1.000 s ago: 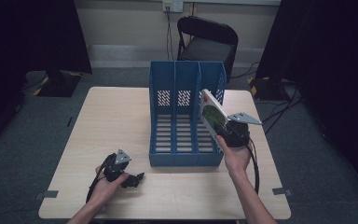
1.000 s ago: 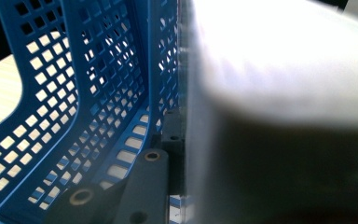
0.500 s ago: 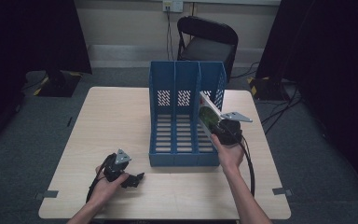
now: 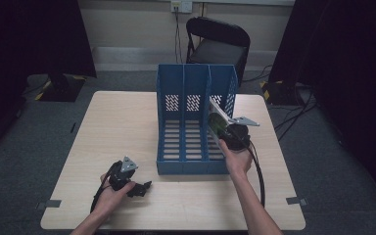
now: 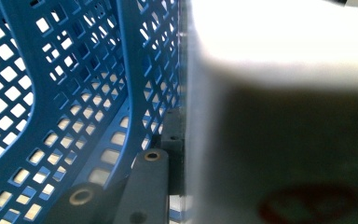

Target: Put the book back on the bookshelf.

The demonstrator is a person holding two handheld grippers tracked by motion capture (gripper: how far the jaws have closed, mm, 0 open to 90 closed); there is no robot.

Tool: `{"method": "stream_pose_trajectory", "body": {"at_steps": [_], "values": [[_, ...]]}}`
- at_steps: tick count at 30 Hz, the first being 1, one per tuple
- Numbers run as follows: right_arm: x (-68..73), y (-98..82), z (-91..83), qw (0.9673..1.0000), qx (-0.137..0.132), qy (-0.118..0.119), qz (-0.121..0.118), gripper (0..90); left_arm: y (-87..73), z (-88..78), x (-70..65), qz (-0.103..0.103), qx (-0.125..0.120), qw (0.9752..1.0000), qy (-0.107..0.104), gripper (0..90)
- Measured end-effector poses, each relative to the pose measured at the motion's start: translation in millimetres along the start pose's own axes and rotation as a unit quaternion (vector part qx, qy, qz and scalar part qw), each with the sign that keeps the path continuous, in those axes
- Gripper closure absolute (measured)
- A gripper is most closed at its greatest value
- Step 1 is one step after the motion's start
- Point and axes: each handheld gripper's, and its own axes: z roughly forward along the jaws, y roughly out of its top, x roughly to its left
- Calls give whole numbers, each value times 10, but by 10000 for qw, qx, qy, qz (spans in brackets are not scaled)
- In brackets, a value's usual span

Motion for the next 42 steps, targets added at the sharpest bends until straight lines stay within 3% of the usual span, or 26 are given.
{"method": "stream_pose_trajectory", "body": {"at_steps": [23,30,36,42], "values": [[-51,-22,81,9991,433,11,25,761,3,2,1,17,6,10000,2,0],[-14,-70,24,9991,393,66,-114,757,5,2,1,21,14,10000,1,0],[-21,-166,-16,9992,373,110,-11,756,5,2,1,25,17,10000,3,0],[10,-225,-91,9996,242,85,-110,749,6,3,-1,20,18,10000,8,0]]}}
